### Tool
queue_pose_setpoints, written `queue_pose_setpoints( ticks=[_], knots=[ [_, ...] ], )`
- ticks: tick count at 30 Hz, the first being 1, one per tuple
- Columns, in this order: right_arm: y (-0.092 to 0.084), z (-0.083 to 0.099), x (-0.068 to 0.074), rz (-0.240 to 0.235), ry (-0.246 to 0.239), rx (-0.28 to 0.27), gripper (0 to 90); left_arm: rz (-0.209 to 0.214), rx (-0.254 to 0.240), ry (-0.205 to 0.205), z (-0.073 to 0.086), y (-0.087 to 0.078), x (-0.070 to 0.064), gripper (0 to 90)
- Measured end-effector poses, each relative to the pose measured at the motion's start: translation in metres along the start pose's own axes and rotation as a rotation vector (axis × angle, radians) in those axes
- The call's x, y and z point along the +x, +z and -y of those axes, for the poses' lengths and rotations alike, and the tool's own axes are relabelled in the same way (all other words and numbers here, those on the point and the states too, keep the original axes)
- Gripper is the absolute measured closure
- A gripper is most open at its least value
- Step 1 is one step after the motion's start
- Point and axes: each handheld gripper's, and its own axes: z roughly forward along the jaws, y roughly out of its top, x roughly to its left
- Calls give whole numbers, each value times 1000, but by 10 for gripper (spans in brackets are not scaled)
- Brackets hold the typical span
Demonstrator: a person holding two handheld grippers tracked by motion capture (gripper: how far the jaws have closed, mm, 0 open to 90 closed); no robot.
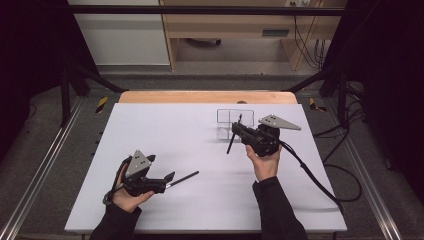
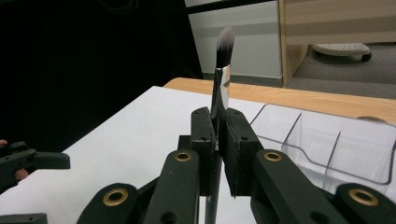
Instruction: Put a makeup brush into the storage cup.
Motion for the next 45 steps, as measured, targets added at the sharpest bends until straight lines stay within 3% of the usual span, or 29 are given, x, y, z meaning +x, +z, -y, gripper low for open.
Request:
queue_pose_setpoints(
  ticks=[22, 45],
  knots=[
    [20, -33, -7, 95, -46, -9, 837, 5, 0, -14, 1, -1, 6, 118],
    [40, -47, -21, 190, -58, -35, 837, 7, 5, -8, 0, -1, 6, 118]
  ],
)
